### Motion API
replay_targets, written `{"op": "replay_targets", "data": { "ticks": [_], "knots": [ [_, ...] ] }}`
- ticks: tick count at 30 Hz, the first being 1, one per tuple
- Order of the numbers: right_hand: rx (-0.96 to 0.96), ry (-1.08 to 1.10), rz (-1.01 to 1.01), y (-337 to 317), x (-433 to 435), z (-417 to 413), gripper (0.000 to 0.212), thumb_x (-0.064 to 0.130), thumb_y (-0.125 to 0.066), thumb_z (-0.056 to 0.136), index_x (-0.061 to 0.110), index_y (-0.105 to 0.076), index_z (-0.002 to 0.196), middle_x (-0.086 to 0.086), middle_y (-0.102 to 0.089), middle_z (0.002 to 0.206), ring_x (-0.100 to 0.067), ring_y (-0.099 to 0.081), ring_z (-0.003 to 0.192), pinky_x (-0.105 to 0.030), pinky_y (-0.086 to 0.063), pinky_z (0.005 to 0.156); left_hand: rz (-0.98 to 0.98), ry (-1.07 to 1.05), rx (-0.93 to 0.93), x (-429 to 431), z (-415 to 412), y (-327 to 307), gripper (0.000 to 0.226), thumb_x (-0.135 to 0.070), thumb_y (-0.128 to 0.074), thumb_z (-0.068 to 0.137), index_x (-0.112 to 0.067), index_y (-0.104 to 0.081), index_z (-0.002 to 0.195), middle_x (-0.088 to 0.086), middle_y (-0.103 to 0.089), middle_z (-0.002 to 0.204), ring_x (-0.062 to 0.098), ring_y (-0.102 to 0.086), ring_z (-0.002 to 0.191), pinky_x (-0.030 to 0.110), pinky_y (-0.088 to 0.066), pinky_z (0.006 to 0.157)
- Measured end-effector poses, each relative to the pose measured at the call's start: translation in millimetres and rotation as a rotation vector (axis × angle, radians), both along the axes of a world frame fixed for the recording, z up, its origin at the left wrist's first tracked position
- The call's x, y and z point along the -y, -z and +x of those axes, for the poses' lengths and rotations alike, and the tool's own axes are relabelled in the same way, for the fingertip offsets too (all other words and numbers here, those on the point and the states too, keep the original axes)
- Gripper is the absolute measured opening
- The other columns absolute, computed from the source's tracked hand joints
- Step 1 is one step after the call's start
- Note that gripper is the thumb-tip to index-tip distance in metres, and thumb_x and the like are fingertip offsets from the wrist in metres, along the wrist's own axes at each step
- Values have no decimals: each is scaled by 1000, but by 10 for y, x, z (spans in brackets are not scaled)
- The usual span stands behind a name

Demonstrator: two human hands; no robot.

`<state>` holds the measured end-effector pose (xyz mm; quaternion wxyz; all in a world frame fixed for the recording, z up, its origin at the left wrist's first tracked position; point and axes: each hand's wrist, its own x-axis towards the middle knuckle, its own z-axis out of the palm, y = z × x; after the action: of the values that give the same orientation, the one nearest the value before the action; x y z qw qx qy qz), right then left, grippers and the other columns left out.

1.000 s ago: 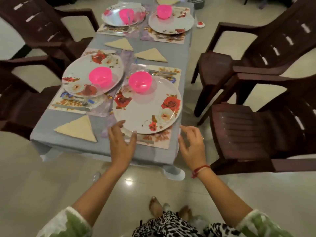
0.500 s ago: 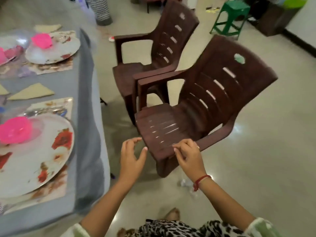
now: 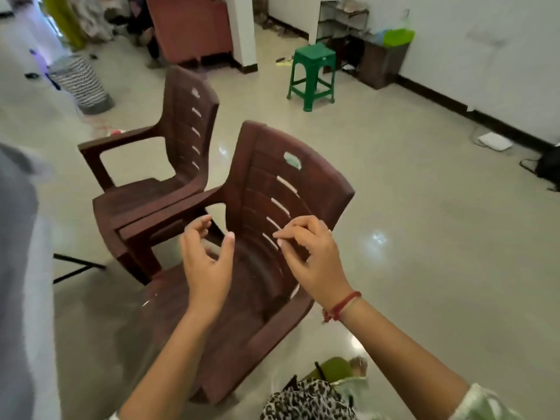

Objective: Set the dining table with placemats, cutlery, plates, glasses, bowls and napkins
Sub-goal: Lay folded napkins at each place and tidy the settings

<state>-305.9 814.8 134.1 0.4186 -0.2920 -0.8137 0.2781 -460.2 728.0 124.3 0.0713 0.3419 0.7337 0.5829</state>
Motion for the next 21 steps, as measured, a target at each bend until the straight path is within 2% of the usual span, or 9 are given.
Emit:
{"op": "replay_targets", "data": {
  "ticks": [2,4,7,9,13,16,21],
  "knots": [
    [11,-11,16,-65,-487,91,11,11,-64,86,16,-72,94,2,-58,94,-14,-55,94,-30,-47,82,7,1,15,-509,69,-25,36,-17,-64,90,-20,-50,122,-7,-44,120,4,-48,111,15,-40,89],
    [28,-44,54,-113,-1135,163,12,11,-65,85,15,-72,93,2,-58,93,-14,-54,92,-24,-45,82,20,-7,14,-1144,162,-34,33,-19,-64,90,-23,-50,120,-10,-43,118,14,-48,115,23,-42,91],
    [89,-129,97,-256,-2063,227,11,12,-64,85,16,-72,92,2,-58,94,-14,-54,91,-14,-38,83,41,-75,34,-2002,299,-193,32,-18,-65,89,-26,-51,117,-25,-40,111,1,-49,106,21,-41,92],
    [116,-150,118,-349,-2647,281,12,17,-61,86,17,-71,93,2,-57,93,-14,-53,91,-14,-38,82,46,-122,84,-2477,392,-323,33,-20,-65,89,-28,-51,118,-25,-40,112,-2,-48,106,24,-41,95],
    [45,-118,34,-443,-3573,184,12,16,-62,85,21,-70,91,8,-54,93,-7,-50,92,-17,-42,77,-20,-153,102,-3240,436,-602,44,-22,-67,87,-25,-47,127,-9,-40,126,7,-41,117,22,-36,94],
    [48,-215,-6,-434,-4135,-30,13,14,-63,85,22,-71,91,10,-53,93,-4,-48,92,-18,-42,78,-42,-202,52,-3749,413,-666,47,-25,-69,86,-25,-45,126,-12,-38,121,9,-40,122,29,-36,101],
    [34,-432,-31,-389,-5089,-454,14,15,-62,86,22,-70,94,9,-51,94,-10,-51,96,-33,-49,79,-114,-367,53,-4487,458,-647,51,-30,-71,84,-25,-46,128,-13,-37,120,13,-40,125,35,-36,105]
  ]
}}
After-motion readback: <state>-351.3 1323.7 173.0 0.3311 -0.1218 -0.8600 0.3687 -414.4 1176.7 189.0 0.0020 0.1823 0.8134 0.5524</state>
